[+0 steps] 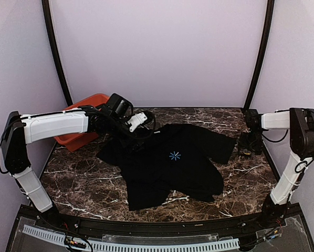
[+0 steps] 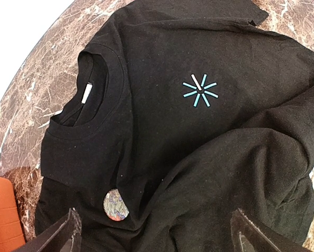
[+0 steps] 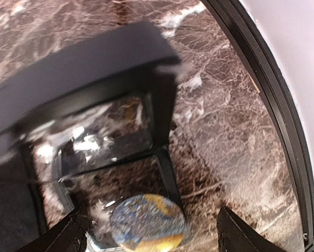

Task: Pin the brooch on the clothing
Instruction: Pick up the brooch from the brooch box.

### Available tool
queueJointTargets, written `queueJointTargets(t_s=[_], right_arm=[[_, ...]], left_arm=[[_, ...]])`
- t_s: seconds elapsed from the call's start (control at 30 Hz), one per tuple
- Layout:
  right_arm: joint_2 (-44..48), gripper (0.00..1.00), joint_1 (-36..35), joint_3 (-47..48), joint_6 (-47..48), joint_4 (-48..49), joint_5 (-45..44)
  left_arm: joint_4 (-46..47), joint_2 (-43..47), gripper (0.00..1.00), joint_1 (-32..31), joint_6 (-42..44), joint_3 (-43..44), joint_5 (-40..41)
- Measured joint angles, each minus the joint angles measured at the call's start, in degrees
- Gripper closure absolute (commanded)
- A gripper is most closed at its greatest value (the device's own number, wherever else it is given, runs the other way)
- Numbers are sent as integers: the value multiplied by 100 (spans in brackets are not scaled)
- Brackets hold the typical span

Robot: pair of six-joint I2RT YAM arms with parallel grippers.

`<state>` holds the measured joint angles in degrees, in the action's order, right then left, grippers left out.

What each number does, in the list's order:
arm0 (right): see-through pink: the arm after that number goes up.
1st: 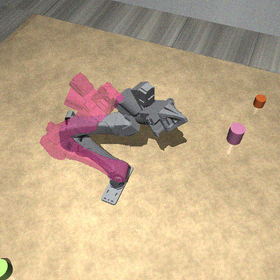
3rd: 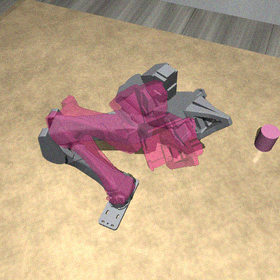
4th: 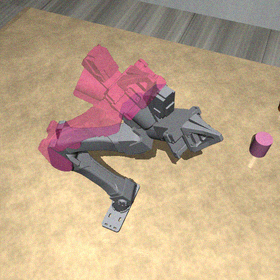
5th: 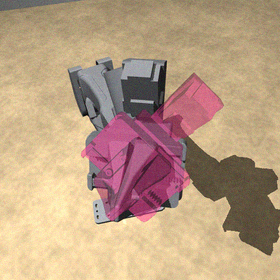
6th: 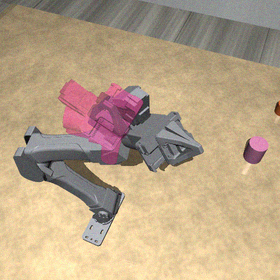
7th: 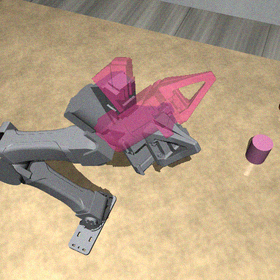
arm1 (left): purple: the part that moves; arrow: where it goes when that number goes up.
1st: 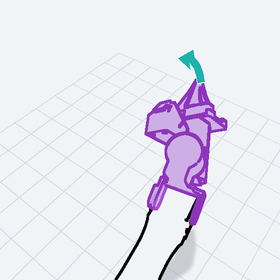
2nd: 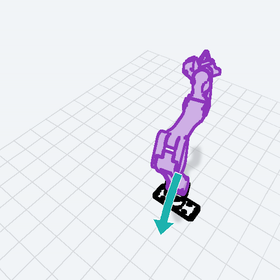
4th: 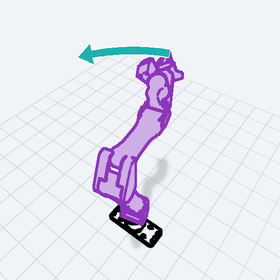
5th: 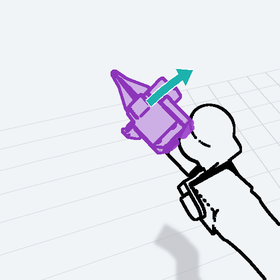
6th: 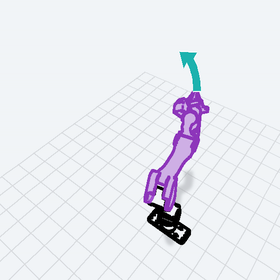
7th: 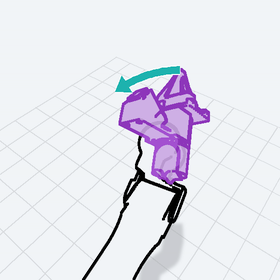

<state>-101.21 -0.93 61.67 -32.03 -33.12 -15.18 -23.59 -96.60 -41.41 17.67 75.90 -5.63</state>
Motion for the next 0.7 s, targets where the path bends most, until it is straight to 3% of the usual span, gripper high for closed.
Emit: queueJointTargets(t_s=[0.4,0.7], right_arm=[[-133,35,286,-17,94,363,380],[-131,55,286,-131,199,619,597]], left_arm=[[2,0,1,-2,-39,0,4],[2,0,1,-2,-44,0,7]])
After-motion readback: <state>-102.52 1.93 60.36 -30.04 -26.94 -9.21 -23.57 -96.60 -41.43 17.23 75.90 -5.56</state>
